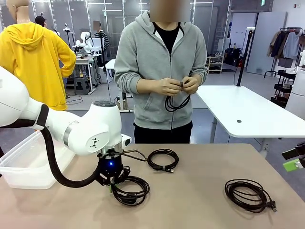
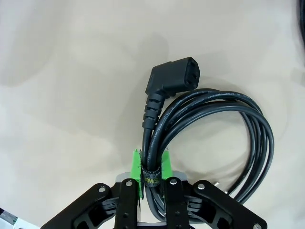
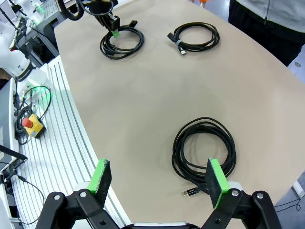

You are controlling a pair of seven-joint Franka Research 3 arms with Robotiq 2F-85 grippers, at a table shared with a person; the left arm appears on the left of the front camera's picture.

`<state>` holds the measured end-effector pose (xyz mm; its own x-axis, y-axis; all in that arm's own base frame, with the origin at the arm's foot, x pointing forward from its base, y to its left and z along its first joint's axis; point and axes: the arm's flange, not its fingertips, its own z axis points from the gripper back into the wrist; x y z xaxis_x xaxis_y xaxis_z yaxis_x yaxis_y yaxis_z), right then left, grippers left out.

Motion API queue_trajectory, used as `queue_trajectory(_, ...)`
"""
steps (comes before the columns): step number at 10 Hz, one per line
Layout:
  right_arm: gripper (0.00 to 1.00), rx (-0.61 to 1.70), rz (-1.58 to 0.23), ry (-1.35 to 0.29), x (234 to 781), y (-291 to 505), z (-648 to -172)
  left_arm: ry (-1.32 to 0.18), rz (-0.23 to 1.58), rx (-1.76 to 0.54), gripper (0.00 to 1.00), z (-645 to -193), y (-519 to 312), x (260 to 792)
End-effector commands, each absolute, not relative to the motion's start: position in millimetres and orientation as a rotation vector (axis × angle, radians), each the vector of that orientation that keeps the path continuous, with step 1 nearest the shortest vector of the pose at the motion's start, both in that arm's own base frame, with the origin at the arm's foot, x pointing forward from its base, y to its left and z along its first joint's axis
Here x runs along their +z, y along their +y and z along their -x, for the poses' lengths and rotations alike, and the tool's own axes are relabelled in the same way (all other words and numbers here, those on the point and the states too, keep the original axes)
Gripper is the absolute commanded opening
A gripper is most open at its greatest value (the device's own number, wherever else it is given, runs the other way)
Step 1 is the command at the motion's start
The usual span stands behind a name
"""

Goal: Organize and store the cables.
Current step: Place the Power Cable into the Organizing box.

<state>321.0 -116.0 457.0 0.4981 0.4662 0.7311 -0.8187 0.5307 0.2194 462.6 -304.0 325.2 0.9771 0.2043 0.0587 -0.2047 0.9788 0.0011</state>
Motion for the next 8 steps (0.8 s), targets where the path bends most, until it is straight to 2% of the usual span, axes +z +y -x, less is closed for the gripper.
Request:
queue_trajectory(1, 1.00, 0.837, -0.613, -0.668, 459.2, -116.2, -322.3, -0.091, 0.016, 0.180, 0.00, -460.8, -303.8, 324.2)
queue_trajectory(3, 1.00, 0.837, -0.613, -0.668, 459.2, -116.2, -322.3, -0.121, 0.044, 0.099, 0.00, -454.0, -305.9, 359.3)
queue_trajectory(4, 1.00, 0.837, -0.613, -0.668, 459.2, -116.2, -322.3, -0.185, 0.051, 0.042, 0.16, -448.4, -304.1, 393.7)
queue_trajectory(6, 1.00, 0.837, -0.613, -0.668, 459.2, -116.2, -322.3, -0.292, 0.047, -0.014, 0.16, -435.3, -294.5, 456.0)
queue_trajectory(8, 1.00, 0.837, -0.613, -0.668, 459.2, -116.2, -322.3, -0.307, 0.054, -0.076, 0.16, -424.4, -288.7, 479.8)
